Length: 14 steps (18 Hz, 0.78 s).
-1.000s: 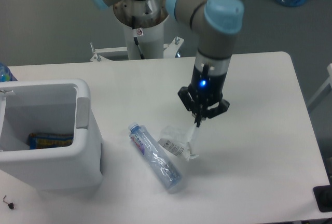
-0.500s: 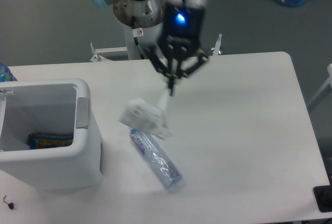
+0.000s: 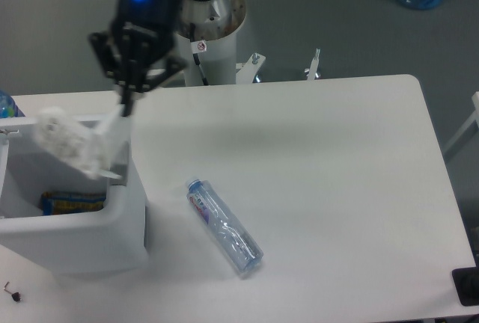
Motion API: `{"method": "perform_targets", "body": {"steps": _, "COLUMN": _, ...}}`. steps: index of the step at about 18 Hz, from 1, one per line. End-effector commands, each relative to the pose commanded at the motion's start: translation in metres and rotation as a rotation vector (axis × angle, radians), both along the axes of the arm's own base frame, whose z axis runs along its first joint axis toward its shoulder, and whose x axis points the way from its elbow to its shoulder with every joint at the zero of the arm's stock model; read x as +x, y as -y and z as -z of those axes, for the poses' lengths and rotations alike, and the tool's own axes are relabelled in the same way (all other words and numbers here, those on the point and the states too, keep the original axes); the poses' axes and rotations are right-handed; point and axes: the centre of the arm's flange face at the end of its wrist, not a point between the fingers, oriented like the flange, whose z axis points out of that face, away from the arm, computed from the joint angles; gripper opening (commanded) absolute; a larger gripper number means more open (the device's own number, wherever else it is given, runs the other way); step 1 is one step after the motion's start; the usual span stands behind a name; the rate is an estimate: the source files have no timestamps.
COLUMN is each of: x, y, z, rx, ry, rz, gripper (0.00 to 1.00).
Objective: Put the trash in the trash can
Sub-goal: 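Carry the tissue over the white bin and release it inside, then move the empty gripper back and lower it toward the water bottle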
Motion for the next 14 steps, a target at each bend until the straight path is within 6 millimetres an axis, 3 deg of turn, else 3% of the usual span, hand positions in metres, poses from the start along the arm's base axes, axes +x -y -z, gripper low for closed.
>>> {"method": "perform_targets", "body": {"steps": 2, "x": 0.009, "y": -0.005, "z": 0.004, "rx": -0.008, "ry": 0.02, "rz": 0.006, "gripper": 0.0}}
{"method": "perform_targets", "body": {"steps": 4, "x": 0.013, "y": -0.01, "z": 0.021, "rx": -0.033, "ry": 0.038, "rz": 0.018, "gripper": 0.0}}
{"method": "perform_targets", "body": {"steps": 5, "x": 0.016, "y": -0.013, "z": 0.029, "rx": -0.046, "ry": 0.047, "rz": 0.026, "gripper": 0.07}}
{"method": "perform_targets", "body": {"steps": 6, "x": 0.018, "y": -0.017, "z": 0.034, "rx": -0.055, "ry": 0.053, "rz": 0.034, "gripper": 0.25}}
{"method": "perform_targets", "body": {"steps": 7, "x": 0.017, "y": -0.02, "z": 0.037, "rx": -0.057, "ry": 0.051, "rz": 0.039, "gripper": 0.59}}
{"method": "perform_targets", "body": {"steps": 8, "x": 0.016, "y": -0.021, "z": 0.035, "rx": -0.054, "ry": 0.047, "rz": 0.04, "gripper": 0.81}}
{"method": "perform_targets", "body": {"steps": 11, "x": 0.016, "y": -0.02, "z": 0.033, "rx": -0.052, "ry": 0.051, "rz": 0.035, "gripper": 0.99}}
{"method": "perform_targets", "body": {"steps": 14, "x": 0.016, "y": -0.02, "z": 0.029, "rx": -0.047, "ry": 0.048, "rz": 0.032, "gripper": 1.0}}
